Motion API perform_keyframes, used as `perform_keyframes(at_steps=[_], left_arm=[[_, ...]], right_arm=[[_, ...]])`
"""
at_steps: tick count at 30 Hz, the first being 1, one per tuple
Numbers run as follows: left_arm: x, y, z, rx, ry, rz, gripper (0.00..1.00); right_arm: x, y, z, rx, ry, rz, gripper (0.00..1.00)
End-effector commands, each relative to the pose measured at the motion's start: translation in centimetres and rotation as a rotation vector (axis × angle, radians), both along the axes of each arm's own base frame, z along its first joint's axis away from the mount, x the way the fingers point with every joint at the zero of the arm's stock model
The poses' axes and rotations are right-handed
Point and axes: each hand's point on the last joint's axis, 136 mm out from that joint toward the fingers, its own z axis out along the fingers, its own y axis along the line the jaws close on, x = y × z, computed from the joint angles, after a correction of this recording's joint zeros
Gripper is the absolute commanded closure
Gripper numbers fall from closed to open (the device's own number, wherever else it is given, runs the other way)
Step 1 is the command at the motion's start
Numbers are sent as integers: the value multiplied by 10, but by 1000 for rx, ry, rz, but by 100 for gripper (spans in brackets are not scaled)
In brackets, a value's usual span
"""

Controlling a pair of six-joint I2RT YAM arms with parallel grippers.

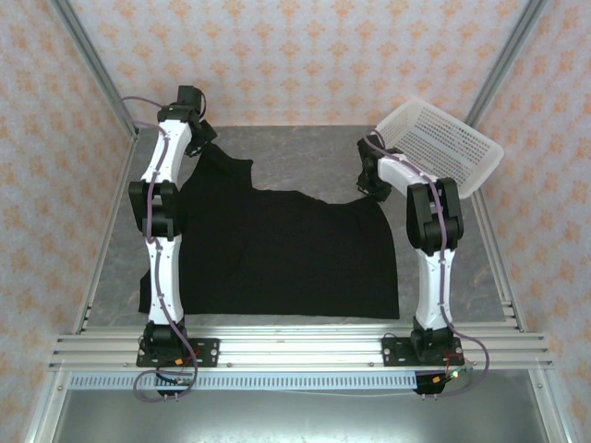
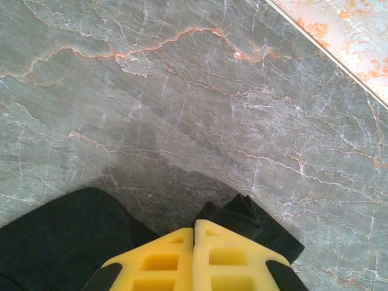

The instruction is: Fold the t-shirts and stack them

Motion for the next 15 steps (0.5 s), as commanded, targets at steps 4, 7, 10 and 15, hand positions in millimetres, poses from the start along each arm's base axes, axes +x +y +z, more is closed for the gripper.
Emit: perform_keyframes(at_steps=[4, 7, 10, 15], left_arm=[[-9, -1, 30, -2, -36, -10, 100], [-12, -3, 38, -4, -42, -16, 100], [-19, -4, 47, -1, -48, -27, 100], [-38, -9, 58, 8, -41, -48, 100]], right_arm=[[-1, -6, 3, -34, 16, -9, 91], [1, -8, 16, -46, -5, -7, 100], [1, -10, 32, -53, -35, 4, 100], [-3, -11, 57, -52, -69, 26, 100]])
